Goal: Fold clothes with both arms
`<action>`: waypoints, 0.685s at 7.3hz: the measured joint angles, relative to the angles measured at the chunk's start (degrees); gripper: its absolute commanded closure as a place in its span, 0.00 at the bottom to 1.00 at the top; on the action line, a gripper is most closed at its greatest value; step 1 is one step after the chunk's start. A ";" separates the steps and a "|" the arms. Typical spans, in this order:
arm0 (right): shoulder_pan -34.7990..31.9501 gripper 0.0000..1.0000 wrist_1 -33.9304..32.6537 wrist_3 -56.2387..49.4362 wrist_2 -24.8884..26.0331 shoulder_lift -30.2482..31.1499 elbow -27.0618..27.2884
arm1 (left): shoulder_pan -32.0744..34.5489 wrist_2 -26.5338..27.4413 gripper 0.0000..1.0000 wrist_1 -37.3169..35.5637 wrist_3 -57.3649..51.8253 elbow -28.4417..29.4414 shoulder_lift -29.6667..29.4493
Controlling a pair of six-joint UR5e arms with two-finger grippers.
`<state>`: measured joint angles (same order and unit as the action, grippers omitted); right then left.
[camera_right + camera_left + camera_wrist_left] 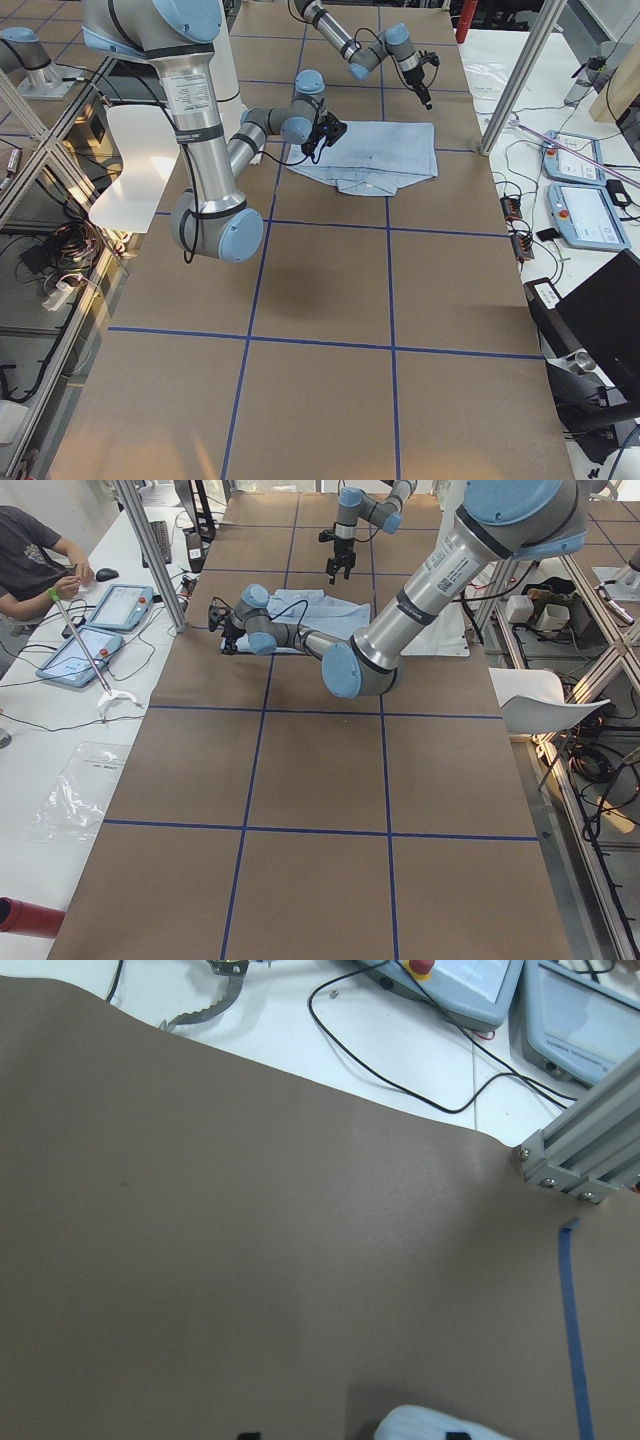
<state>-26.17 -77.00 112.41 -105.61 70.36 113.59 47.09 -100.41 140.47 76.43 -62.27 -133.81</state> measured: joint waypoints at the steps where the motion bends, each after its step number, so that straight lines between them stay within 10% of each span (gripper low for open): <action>1: 1.62 0.00 -0.51 -4.41 1.42 -1.67 -1.36 | 0.98 -3.47 0.19 -0.16 -0.48 -9.27 6.76; 5: 6.32 0.00 -11.41 -40.68 3.84 -7.33 -4.72 | 2.85 -9.07 0.17 -13.83 -5.91 -37.92 24.20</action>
<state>-19.86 -88.41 71.73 -101.78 63.03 108.88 49.94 -109.48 126.64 70.51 -100.19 -109.61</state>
